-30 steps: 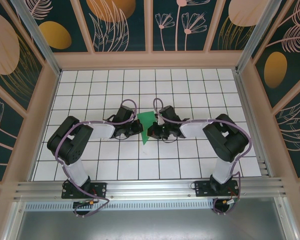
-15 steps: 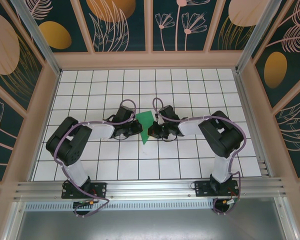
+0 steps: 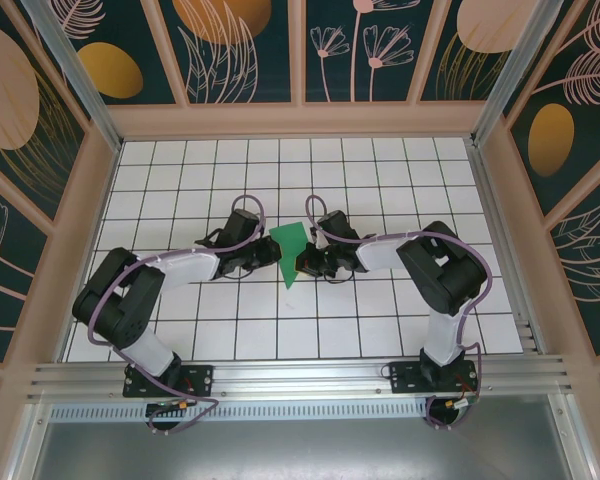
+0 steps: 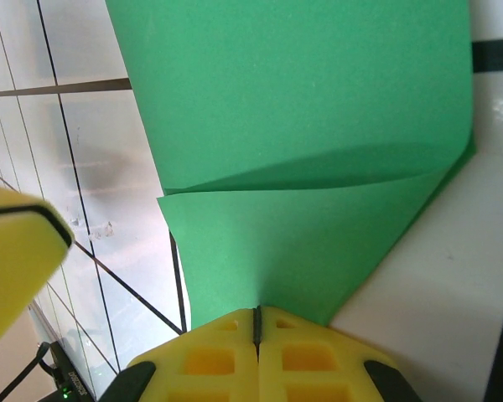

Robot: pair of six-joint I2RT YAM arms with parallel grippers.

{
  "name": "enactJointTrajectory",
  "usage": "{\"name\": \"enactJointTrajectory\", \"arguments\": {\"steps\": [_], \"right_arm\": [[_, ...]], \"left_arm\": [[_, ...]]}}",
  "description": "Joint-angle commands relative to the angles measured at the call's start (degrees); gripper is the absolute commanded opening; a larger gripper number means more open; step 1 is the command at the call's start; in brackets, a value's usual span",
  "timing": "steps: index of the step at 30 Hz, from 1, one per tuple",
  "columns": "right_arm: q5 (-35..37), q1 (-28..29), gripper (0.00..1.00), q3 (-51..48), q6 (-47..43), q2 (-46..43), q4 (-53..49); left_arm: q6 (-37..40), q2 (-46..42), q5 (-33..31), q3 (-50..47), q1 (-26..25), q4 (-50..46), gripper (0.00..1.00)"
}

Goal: Fold a paper plane with a square sheet of paper (pick it up from the middle)
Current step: Third fold the triangle at the center of the table.

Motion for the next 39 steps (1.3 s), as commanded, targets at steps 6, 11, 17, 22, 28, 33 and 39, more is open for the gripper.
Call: {"name": "enactJointTrajectory", "arguments": {"steps": [6, 11, 17, 22, 28, 33, 39], "right_arm": [[1.35, -0.21, 0.05, -0.74, 1.31, 2.25, -0.69], [1.37, -0.25, 0.05, -0.72, 1.41, 2.54, -0.49], [1.38, -0.22, 0.05, -0.73, 1.72, 2.49, -0.48], [1.32, -0.29, 0.05, -0.82, 1.69, 2.13, -0.30], [-0.34, -0.29, 0.05, -0.78, 0.60, 0.72, 2.58], [-1.66, 0.05, 0.06, -2.15, -1.31, -1.71, 5.93], [-2.62, 1.62, 0.06, -3.80, -2.56, -1.30, 6.70]], "left_arm": [[-5.49, -0.77, 8.26, -5.85, -2.32, 9.13, 0.07], [-7.61, -0.58, 8.64, -7.81, -4.78, 11.11, 0.06], [-8.88, 1.25, 8.47, -8.66, -6.18, 11.57, 0.06], [-8.80, 1.76, 6.37, -9.27, -6.30, 8.96, 0.06], [-8.65, 2.08, 4.27, -10.28, -6.38, 6.62, 0.05], [-8.57, 1.85, 2.24, -10.63, -6.38, 4.64, 0.04], [-8.67, 2.02, 1.67, -10.68, -6.44, 4.26, 0.02]]}}
